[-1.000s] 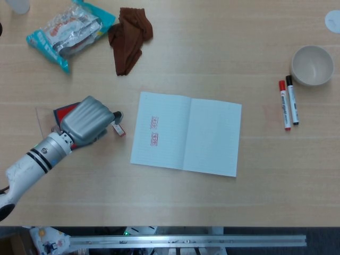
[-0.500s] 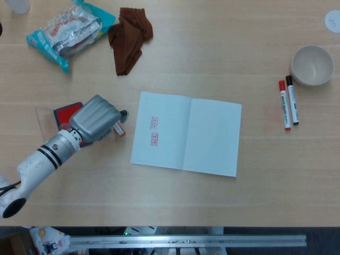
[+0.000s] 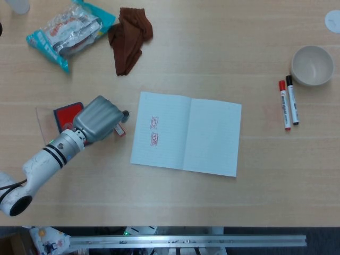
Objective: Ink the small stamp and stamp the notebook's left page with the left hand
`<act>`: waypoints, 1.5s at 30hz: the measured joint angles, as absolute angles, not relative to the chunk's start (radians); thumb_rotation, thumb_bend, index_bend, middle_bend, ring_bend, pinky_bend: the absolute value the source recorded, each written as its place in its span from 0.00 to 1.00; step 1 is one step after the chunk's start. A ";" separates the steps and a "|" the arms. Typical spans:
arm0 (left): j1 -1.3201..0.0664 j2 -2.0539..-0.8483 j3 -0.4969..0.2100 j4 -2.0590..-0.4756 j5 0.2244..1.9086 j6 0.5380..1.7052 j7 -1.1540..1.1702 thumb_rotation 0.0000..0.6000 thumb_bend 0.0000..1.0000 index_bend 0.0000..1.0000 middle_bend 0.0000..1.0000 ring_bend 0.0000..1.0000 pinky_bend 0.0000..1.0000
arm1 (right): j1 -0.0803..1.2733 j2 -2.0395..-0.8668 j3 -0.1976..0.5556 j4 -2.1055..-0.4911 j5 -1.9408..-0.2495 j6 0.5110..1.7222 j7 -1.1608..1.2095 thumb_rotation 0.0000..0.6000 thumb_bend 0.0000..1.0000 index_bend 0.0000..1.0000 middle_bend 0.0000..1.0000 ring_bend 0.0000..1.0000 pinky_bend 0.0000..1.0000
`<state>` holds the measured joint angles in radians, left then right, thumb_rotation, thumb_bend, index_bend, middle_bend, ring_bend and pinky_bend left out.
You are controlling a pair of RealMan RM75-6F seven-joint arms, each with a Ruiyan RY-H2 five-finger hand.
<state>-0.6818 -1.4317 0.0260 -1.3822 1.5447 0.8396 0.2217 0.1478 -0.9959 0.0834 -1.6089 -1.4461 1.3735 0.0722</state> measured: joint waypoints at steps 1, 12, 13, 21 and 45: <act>-0.682 -1.432 0.027 -1.382 1.544 0.839 0.224 1.00 0.30 0.41 1.00 1.00 1.00 | 0.148 -0.996 0.083 -1.608 -1.446 1.373 0.073 1.00 0.22 0.34 0.47 0.50 0.54; -0.677 -1.434 0.046 -1.384 1.538 0.855 0.237 1.00 0.30 0.42 1.00 1.00 1.00 | 0.148 -0.999 0.081 -1.601 -1.445 1.368 0.077 1.00 0.22 0.34 0.47 0.50 0.54; -0.676 -1.435 0.047 -1.384 1.538 0.856 0.237 1.00 0.30 0.43 1.00 1.00 1.00 | 0.148 -0.999 0.081 -1.601 -1.445 1.368 0.077 1.00 0.22 0.34 0.47 0.50 0.54; -0.677 -1.450 0.052 -1.378 1.536 0.860 0.252 1.00 0.30 0.44 1.00 1.00 1.00 | 0.144 -0.998 0.080 -1.598 -1.443 1.369 0.079 1.00 0.22 0.34 0.47 0.50 0.54; -0.683 -1.488 0.056 -1.350 1.521 0.863 0.296 1.00 0.30 0.47 1.00 1.00 1.00 | 0.144 -1.006 0.078 -1.580 -1.436 1.357 0.086 1.00 0.22 0.34 0.47 0.50 0.54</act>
<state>-0.6830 -1.4880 0.0559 -1.3496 1.5206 0.8629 0.2958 0.1444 -1.0059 0.0779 -1.5799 -1.4363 1.3570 0.0859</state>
